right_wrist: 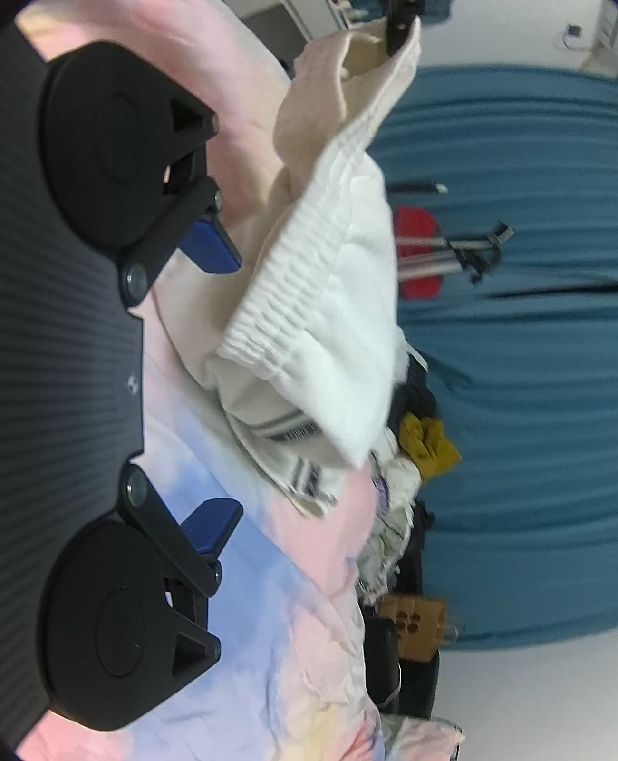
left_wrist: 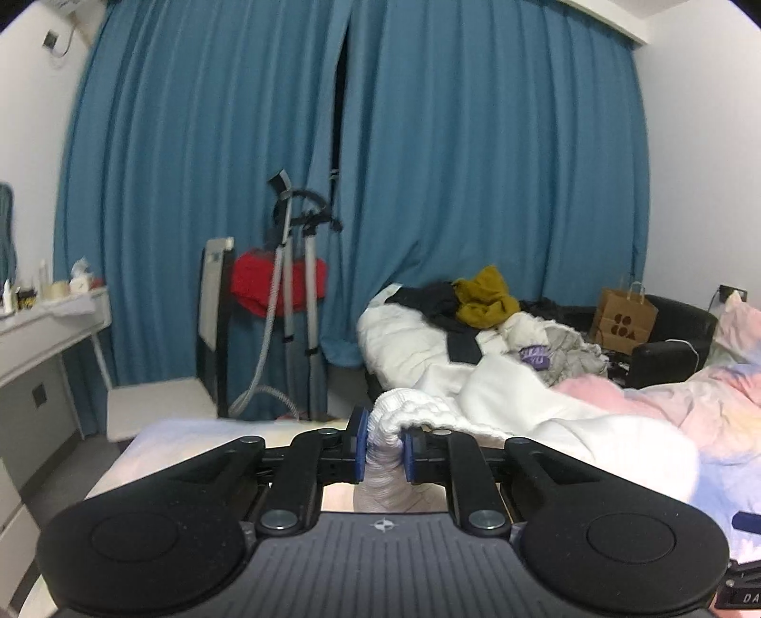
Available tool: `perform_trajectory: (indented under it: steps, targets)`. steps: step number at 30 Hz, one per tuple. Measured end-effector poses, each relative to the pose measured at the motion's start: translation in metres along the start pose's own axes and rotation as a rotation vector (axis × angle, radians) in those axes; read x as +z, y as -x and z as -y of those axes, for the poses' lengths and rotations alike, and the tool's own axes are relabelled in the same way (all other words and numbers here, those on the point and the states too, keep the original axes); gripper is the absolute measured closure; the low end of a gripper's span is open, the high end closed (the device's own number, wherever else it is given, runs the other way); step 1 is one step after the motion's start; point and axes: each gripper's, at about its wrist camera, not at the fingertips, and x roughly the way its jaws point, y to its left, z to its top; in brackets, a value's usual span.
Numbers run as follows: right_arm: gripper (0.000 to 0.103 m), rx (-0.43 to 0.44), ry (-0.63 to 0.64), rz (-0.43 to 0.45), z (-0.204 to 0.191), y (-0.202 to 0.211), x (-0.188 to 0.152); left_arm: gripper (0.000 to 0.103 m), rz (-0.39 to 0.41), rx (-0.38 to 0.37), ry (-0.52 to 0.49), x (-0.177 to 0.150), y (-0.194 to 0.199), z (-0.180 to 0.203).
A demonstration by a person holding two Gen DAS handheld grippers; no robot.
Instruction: Fold clothes
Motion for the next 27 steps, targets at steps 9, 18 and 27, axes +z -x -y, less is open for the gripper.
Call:
perform_trajectory:
  steps: [9,18,27]
  targets:
    - [0.003,0.076,0.083,-0.176,-0.044,-0.016,-0.029,0.087,-0.075,0.003,0.095,-0.037,-0.013,-0.051]
    - [0.003,0.076,0.179,-0.216,-0.069,-0.007,-0.039,0.087,-0.155,0.035,0.153,-0.068,-0.040,-0.080]
    - [0.008,-0.086,0.077,-0.117,-0.048,0.000,-0.031,0.085,-0.242,0.015,0.137,-0.090,-0.059,-0.080]
